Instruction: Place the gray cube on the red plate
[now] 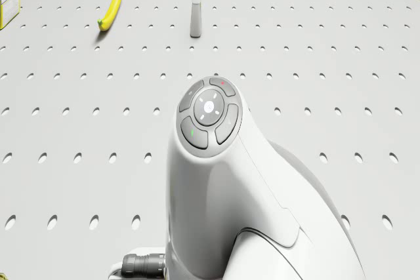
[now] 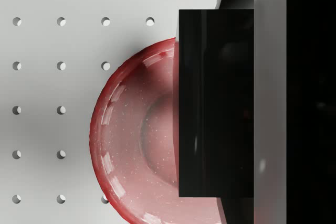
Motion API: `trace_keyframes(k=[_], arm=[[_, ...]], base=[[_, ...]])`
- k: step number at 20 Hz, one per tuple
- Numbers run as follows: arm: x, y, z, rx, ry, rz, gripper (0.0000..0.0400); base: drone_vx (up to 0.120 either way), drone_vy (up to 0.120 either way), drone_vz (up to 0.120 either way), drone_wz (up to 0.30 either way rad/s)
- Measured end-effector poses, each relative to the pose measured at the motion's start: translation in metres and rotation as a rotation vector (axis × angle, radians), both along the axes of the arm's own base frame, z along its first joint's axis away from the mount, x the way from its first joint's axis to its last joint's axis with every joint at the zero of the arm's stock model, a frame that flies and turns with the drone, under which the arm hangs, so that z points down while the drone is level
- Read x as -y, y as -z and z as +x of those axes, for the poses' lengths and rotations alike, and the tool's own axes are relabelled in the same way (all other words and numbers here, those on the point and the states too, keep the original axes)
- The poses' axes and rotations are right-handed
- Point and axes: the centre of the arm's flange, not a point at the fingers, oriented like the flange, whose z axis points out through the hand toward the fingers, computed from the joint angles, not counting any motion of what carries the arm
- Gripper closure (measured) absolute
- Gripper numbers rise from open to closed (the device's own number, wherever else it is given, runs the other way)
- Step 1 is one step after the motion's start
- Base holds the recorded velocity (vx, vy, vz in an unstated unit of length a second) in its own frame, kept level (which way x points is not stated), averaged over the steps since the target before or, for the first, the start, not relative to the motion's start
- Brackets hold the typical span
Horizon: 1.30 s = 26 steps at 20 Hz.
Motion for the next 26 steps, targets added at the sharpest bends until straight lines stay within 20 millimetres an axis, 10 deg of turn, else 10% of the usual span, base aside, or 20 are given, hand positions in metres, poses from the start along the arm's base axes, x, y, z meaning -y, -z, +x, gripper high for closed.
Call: trace_keyframes(k=[9, 26], arm=[[0.000, 0.000, 0.000, 0.000, 0.000, 0.000, 0.0149], [0.000, -0.053, 0.000, 0.000, 0.000, 0.000, 0.0150]], base=[[0.000, -0.116, 0.000, 0.000], [0.000, 0.000, 0.000, 0.000]])
